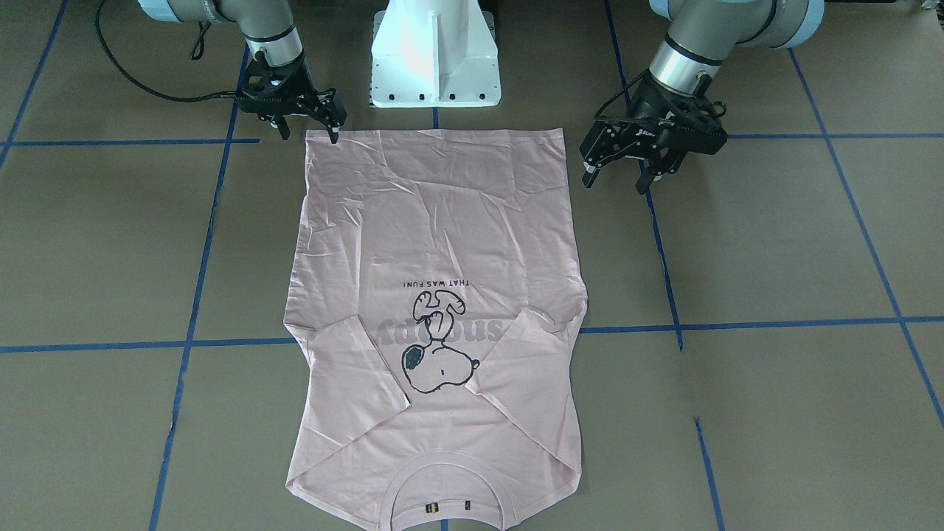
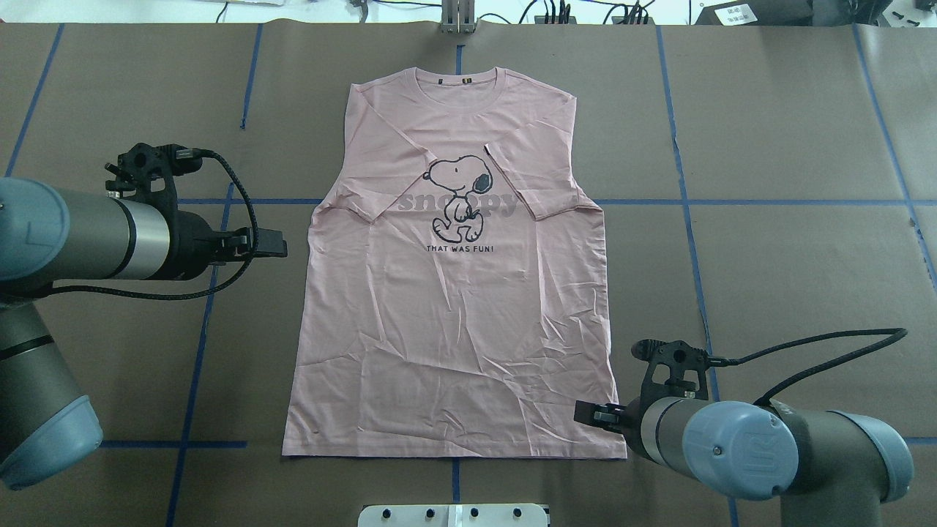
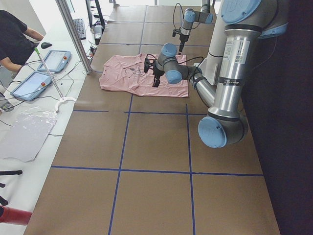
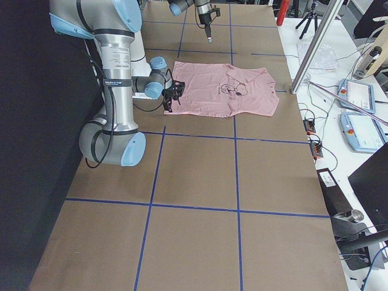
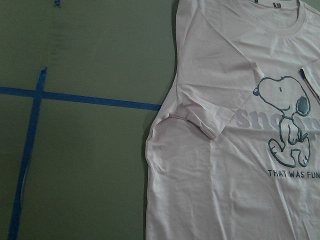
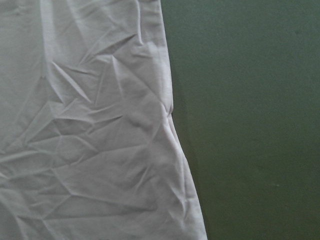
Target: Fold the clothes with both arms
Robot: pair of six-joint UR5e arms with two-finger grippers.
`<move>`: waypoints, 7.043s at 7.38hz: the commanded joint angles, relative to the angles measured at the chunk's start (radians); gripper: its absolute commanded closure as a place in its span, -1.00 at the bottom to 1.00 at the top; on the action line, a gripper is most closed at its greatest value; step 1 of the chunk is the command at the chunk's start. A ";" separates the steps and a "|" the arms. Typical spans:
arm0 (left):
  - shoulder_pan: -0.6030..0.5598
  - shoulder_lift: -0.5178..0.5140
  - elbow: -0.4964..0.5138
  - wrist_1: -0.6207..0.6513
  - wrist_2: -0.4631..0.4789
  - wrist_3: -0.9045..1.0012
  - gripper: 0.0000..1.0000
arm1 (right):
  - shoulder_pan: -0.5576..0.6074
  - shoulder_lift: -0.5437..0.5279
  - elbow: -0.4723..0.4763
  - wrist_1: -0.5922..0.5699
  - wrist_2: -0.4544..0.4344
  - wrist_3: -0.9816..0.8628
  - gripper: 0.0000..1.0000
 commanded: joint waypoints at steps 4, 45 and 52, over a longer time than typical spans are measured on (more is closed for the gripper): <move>0.003 -0.004 0.005 0.000 -0.002 0.000 -1.00 | -0.033 0.006 -0.041 0.001 0.009 0.003 -1.00; 0.461 -0.005 -0.033 0.243 0.182 -0.611 -1.00 | -0.013 0.014 0.011 -0.005 0.040 0.003 1.00; 0.523 -0.021 0.004 0.310 0.220 -0.703 -0.95 | -0.013 0.023 0.012 -0.005 0.040 0.003 1.00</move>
